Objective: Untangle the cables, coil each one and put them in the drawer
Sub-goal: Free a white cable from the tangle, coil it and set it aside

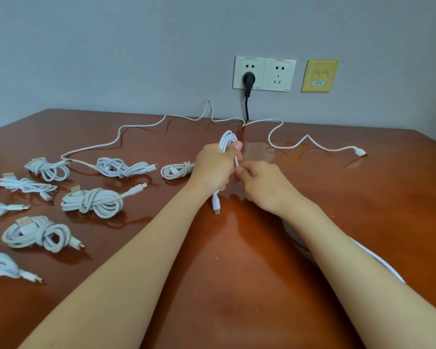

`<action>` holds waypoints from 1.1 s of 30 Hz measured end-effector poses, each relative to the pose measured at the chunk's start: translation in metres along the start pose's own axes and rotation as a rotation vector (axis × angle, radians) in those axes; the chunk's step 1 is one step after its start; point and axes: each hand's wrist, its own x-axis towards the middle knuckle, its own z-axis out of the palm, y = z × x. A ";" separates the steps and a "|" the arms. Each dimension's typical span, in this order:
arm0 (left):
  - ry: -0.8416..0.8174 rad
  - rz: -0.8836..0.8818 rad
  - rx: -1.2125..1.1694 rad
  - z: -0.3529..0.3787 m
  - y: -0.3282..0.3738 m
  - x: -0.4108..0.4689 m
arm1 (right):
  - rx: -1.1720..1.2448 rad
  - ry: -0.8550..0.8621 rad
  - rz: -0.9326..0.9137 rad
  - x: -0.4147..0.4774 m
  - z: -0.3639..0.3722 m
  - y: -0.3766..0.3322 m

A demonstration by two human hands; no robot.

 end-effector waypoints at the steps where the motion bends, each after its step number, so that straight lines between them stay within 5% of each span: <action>1: 0.034 0.034 0.011 -0.001 0.000 0.001 | -0.023 0.005 -0.011 0.000 0.000 -0.001; 8: 0.106 0.052 0.045 -0.002 -0.003 0.003 | -0.121 0.046 -0.054 -0.005 0.006 -0.002; 18: -0.097 -0.215 -0.852 -0.010 0.005 0.005 | -0.018 0.036 -0.152 -0.004 0.008 -0.001; 27: 0.028 -0.154 -1.015 -0.018 0.005 0.012 | -0.112 0.058 0.045 -0.003 0.007 -0.006; 33: 0.087 -0.133 -0.977 -0.025 0.005 0.017 | 0.035 -0.031 -0.120 -0.001 0.002 -0.007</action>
